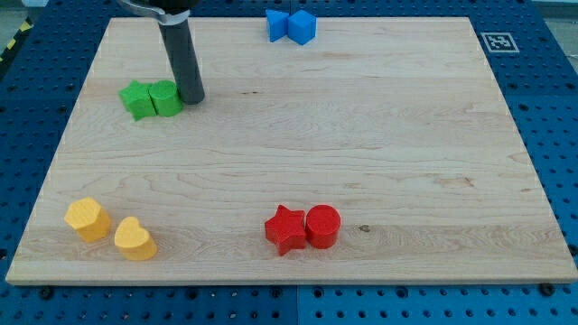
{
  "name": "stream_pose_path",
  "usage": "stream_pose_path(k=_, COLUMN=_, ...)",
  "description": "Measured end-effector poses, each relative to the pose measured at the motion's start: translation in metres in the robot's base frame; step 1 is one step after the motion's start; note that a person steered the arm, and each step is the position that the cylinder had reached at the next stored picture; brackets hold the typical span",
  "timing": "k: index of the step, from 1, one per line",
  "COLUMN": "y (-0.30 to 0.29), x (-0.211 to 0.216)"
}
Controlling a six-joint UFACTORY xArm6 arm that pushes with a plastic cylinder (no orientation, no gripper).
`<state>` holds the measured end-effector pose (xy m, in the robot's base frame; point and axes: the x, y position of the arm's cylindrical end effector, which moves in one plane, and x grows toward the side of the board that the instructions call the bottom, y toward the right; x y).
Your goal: Push the yellow hexagon to the bottom right corner of the board
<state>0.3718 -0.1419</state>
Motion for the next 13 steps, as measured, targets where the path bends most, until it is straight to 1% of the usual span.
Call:
stream_pose_path(k=1, y=0.001, x=0.001)
stream_pose_path(k=2, y=0.024, x=0.029)
stream_pose_path(k=3, y=0.036, x=0.077)
stream_pose_path(k=4, y=0.032, x=0.117)
stream_pose_path(k=5, y=-0.003, x=0.133)
stream_pose_path(k=6, y=-0.045, x=0.125)
stream_pose_path(k=7, y=-0.050, x=0.125)
stream_pose_path(k=9, y=-0.143, x=0.125)
stream_pose_path(k=10, y=-0.159, x=0.144)
stream_pose_path(k=11, y=-0.162, x=0.160)
stream_pose_path(k=12, y=-0.163, x=0.165)
stream_pose_path(k=13, y=-0.154, x=0.209)
